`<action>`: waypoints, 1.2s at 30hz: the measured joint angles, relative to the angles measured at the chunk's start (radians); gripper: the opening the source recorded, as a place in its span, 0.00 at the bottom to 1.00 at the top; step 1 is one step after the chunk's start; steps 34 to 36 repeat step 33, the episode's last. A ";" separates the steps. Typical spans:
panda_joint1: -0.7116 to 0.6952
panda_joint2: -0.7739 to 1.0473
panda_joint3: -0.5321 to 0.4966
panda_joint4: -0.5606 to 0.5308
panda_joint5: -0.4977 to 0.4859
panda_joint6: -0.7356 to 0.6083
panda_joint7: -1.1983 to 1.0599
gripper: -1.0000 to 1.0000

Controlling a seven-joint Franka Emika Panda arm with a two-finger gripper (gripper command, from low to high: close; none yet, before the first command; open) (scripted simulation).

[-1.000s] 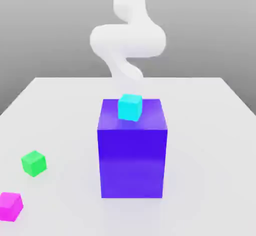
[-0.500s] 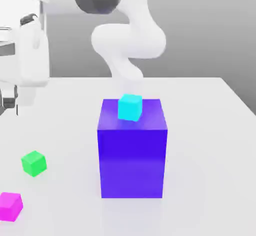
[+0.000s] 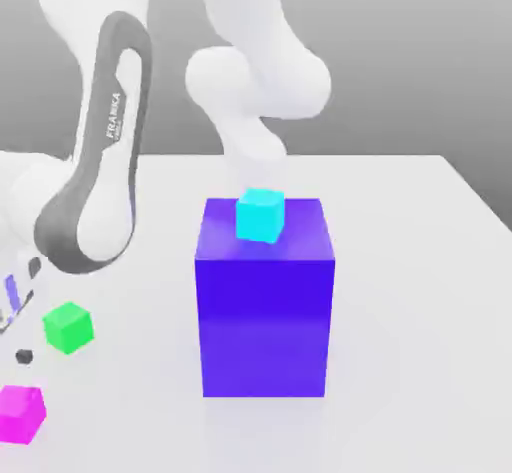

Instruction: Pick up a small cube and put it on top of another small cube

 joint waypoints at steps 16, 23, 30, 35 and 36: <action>-0.012 -0.289 -0.076 -0.179 -0.088 -0.107 -0.054 0.00; -0.107 -0.550 -0.141 -0.432 -0.234 -0.104 -0.156 0.00; -0.128 -0.376 -0.092 -0.462 -0.095 0.092 -0.288 1.00; -0.128 -0.376 -0.092 -0.462 -0.095 0.093 -0.288 1.00; -0.128 -0.376 -0.092 -0.462 -0.095 0.093 -0.288 1.00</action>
